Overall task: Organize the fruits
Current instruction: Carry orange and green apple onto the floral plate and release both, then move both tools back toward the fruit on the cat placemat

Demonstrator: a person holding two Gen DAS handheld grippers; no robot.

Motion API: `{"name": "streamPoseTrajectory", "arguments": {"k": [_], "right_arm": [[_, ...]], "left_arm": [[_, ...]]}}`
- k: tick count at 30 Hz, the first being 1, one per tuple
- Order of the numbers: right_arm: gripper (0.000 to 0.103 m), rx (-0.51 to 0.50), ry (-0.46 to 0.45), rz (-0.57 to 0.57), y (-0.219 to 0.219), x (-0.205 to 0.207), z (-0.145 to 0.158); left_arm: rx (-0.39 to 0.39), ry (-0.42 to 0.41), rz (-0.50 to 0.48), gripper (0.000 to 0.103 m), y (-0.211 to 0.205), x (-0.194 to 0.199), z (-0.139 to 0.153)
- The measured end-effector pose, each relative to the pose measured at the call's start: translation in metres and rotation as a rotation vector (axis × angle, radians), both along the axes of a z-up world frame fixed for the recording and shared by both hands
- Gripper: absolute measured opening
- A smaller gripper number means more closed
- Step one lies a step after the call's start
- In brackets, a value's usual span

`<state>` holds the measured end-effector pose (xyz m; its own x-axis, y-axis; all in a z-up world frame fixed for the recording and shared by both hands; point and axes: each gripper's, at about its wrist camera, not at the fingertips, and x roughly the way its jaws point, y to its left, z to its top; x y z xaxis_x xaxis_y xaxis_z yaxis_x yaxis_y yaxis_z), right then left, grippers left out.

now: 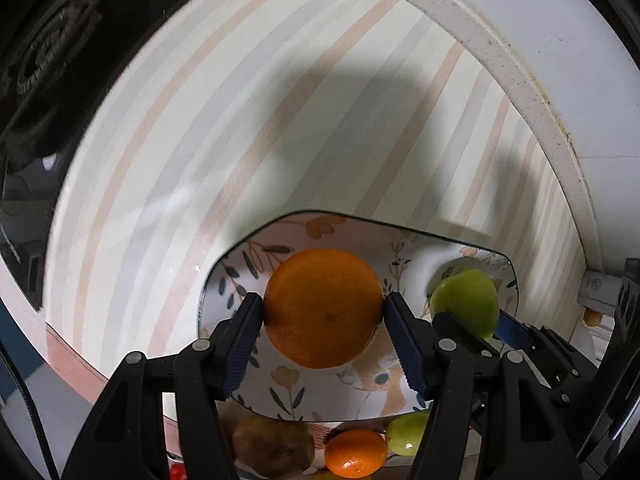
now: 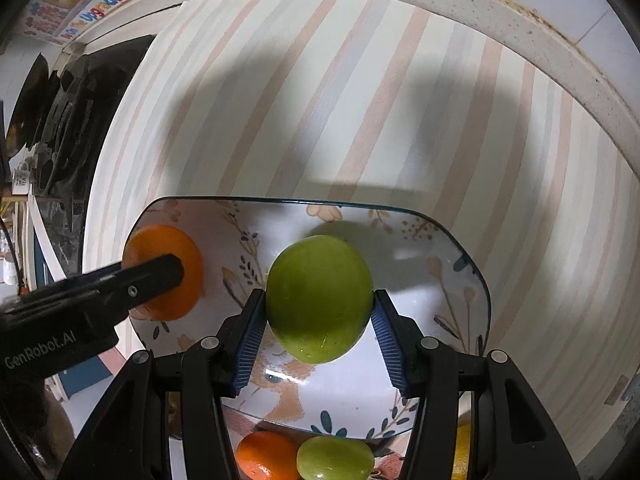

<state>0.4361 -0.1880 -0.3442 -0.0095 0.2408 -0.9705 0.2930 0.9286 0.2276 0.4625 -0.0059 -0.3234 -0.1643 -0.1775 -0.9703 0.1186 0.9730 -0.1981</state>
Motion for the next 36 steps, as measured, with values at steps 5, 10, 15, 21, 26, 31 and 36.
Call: {"name": "streamPoseTrajectory", "arguments": {"k": [5, 10, 15, 21, 26, 31, 36], "right_arm": [[0.071, 0.035, -0.001, -0.026, -0.008, -0.005, 0.003], [0.084, 0.021, -0.021, -0.036, -0.022, -0.014, 0.016], [0.093, -0.035, -0.043, -0.021, -0.027, -0.031, 0.035], [0.093, -0.105, -0.083, 0.02, -0.018, -0.066, 0.06], [0.093, -0.138, -0.128, 0.055, -0.001, -0.097, 0.081], [0.093, -0.147, -0.186, 0.071, 0.012, -0.126, 0.108], [0.093, -0.152, -0.244, 0.077, 0.017, -0.151, 0.143]], "left_arm": [[-0.006, -0.003, -0.011, 0.062, -0.002, -0.002, -0.003], [-0.032, -0.061, 0.012, 0.091, 0.002, 0.001, 0.015], [0.012, -0.123, -0.003, 0.091, 0.012, -0.012, 0.03], [0.101, -0.256, -0.027, 0.091, 0.021, -0.047, 0.055], [0.122, -0.341, -0.003, 0.091, 0.03, -0.081, 0.079], [0.134, -0.421, -0.006, 0.091, 0.027, -0.111, 0.104], [0.124, -0.473, -0.016, 0.091, 0.025, -0.138, 0.133]]}}
